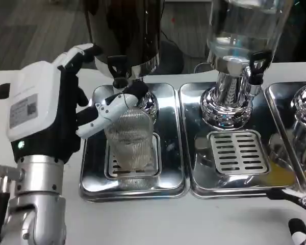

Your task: Grasp the cup under the faucet to collect the drink, then remove the cup.

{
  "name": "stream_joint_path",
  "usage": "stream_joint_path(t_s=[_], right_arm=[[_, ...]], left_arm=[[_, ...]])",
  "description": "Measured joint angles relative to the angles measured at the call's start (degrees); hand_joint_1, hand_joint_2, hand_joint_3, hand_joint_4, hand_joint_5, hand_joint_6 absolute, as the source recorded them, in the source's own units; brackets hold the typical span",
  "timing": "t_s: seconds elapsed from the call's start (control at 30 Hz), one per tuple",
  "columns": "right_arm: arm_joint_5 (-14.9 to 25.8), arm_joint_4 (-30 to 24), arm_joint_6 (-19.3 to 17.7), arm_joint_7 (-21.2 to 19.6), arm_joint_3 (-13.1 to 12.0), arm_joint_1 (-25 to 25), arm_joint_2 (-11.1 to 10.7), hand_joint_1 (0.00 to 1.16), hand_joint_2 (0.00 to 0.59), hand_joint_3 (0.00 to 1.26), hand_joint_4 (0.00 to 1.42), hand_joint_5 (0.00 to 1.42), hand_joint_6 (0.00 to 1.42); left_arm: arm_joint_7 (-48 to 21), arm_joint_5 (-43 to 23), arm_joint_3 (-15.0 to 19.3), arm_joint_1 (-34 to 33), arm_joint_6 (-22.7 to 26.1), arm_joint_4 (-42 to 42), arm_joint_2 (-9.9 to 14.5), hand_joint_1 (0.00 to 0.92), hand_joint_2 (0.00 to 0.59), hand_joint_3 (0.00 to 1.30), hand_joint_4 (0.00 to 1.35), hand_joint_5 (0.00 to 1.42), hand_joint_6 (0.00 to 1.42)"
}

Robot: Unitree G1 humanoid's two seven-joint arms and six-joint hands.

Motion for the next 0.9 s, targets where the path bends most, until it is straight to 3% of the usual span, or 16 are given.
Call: stream_joint_path(t_s=[0.4,0.9], right_arm=[[0.7,0.0,-0.4,0.0,-0.8,1.3,0.0,0.41,0.485,0.31,0.2,0.14,0.08],[1.7,0.1,-0.8,0.5,-1.0,1.3,-0.1,0.41,0.485,0.31,0.19,0.14,0.08]], left_arm=[[-1.5,0.3,-3.4,-3.5,0.0,2.4,-2.8,0.057,0.045,0.39,0.36,0.86,0.93],[-1.6,0.5,-3.6,3.3,-2.2,-3.6,-3.0,0.057,0.046,0.41,0.4,0.87,0.95]])
